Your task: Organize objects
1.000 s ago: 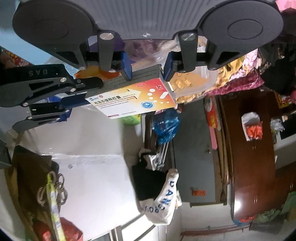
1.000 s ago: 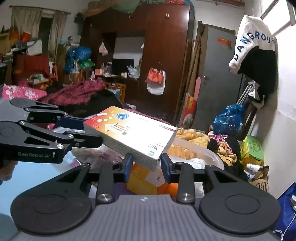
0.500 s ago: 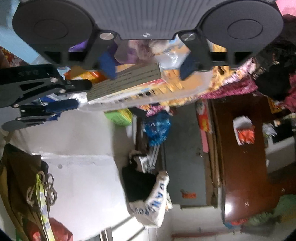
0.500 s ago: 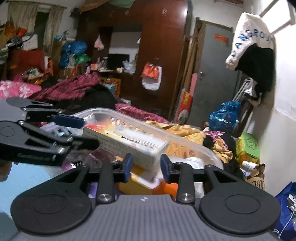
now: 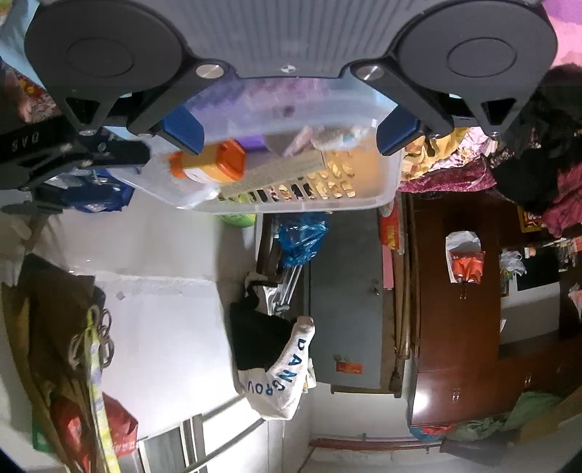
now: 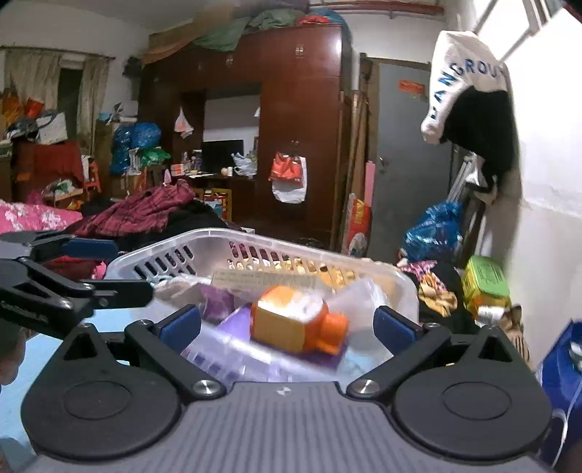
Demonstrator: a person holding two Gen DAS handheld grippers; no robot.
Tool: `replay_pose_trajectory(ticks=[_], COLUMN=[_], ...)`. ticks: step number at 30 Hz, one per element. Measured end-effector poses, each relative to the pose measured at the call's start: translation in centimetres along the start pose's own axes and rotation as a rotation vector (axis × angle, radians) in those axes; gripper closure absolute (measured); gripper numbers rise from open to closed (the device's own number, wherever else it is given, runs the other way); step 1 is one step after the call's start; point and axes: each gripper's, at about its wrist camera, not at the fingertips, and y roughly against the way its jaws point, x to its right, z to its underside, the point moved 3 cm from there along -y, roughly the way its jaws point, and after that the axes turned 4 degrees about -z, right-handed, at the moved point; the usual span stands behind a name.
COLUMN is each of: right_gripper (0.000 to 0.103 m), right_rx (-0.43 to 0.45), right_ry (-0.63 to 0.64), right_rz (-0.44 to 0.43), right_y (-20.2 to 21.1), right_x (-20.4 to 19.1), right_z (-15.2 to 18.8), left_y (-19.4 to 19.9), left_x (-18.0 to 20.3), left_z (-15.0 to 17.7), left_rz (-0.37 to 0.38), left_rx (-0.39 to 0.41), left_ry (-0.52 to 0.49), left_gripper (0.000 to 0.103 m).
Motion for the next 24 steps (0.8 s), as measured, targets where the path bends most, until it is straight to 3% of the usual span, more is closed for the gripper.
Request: replay_pose_trajectory(ticks=[5, 7, 10, 13, 16, 24], right_gripper=[0.000, 0.000, 0.000, 0.000, 0.000, 0.000], right_rx=[0.056, 0.054, 0.031, 0.087, 0.088, 0.083], right_ry=[-0.030, -0.058, -0.135, -0.143, -0.094, -0.119], right_rz=[0.129, 0.123, 0.040, 0.026, 0.053, 0.045], right_y=[5.1, 7.0, 9.4, 11.3, 10.9, 9.9], right_x=[-1.3, -1.9, -2.5, -3.4, -4.1, -3.7], right_z=[1.9, 2.8, 4.2, 5.4, 5.2, 5.1], left_y=[5.2, 7.3, 9.9, 11.3, 11.3, 10.9], left_x=[1.0, 1.4, 2.2, 3.1, 3.5, 3.7], left_z=[1.4, 1.9, 2.8, 3.7, 3.7, 4.1], left_rz=[-0.041, -0.053, -0.039, -0.061, -0.064, -0.088], left_rx=[0.021, 0.026, 0.038, 0.047, 0.038, 0.009], left_ry=[-0.009, -0.008, -0.015, -0.032, -0.025, -0.021], left_gripper=[0.001, 0.001, 0.001, 0.001, 0.001, 0.001])
